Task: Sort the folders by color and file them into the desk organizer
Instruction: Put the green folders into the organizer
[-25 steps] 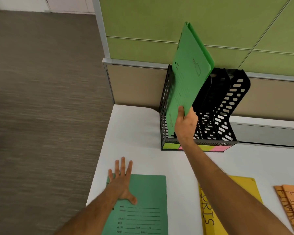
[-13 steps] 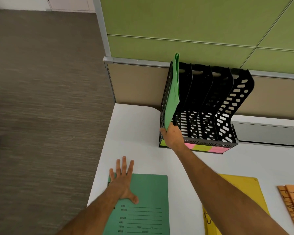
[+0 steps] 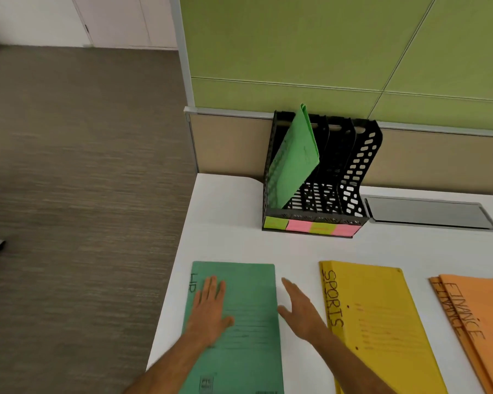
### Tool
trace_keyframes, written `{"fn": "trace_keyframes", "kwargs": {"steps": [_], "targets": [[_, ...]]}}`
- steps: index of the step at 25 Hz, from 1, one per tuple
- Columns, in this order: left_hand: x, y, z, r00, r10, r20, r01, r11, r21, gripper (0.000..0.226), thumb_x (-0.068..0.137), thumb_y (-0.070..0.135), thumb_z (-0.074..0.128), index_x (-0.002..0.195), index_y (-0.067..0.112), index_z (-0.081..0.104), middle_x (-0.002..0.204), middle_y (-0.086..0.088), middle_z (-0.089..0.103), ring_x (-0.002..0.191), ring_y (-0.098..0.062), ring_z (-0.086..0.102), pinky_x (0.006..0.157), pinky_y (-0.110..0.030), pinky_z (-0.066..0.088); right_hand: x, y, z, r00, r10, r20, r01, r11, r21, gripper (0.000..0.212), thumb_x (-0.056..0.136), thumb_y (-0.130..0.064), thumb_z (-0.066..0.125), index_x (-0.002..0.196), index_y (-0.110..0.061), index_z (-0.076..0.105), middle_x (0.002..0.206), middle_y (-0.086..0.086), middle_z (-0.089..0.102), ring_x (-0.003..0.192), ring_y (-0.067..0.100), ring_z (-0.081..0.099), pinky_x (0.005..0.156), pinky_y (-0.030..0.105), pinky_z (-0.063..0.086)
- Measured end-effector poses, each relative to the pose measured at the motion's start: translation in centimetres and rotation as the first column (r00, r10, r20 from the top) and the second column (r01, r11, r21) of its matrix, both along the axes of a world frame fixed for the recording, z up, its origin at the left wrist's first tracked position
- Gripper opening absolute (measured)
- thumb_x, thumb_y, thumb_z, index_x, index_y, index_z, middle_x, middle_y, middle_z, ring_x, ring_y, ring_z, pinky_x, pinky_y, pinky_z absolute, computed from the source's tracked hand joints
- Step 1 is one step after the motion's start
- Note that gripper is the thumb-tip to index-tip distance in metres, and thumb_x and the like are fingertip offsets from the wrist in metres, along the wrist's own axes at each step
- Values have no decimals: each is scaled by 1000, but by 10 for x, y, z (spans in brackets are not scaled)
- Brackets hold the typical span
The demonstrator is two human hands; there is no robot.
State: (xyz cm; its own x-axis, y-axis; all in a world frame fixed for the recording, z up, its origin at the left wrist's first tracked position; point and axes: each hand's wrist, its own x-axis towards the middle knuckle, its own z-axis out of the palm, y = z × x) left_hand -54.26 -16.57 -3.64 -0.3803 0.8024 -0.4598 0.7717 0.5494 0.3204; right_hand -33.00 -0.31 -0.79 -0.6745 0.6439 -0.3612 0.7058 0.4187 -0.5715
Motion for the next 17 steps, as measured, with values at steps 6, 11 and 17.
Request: {"fn": "trace_keyframes", "kwargs": {"steps": [6,11,17], "targets": [[49,-110,-21,995,95,36,-97,993,64,98,95,54,54,158,21,-14,160,-7,-37,150,-24,-29,122,-38,-5,65,-84,-32,948,274,161,-268,962,-58,81,96,-37,57,156,-31,3,166,-7,-4,153,19,-2,122,33,10],[71,-150,-25,971,214,109,-222,973,68,101,97,44,59,157,17,-16,155,-4,-43,148,-26,-29,121,-41,-3,95,-122,-42,812,449,373,-491,871,18,93,96,-51,47,152,-25,-22,157,0,-36,145,26,-31,119,47,-9],[77,-148,-22,942,294,162,-306,951,53,105,93,31,69,159,19,-12,161,-6,-34,152,-29,-22,125,-47,2,99,-129,-37,765,465,445,-519,855,-1,91,98,-54,41,145,-26,-32,158,4,-35,147,30,-27,121,55,-3]]}}
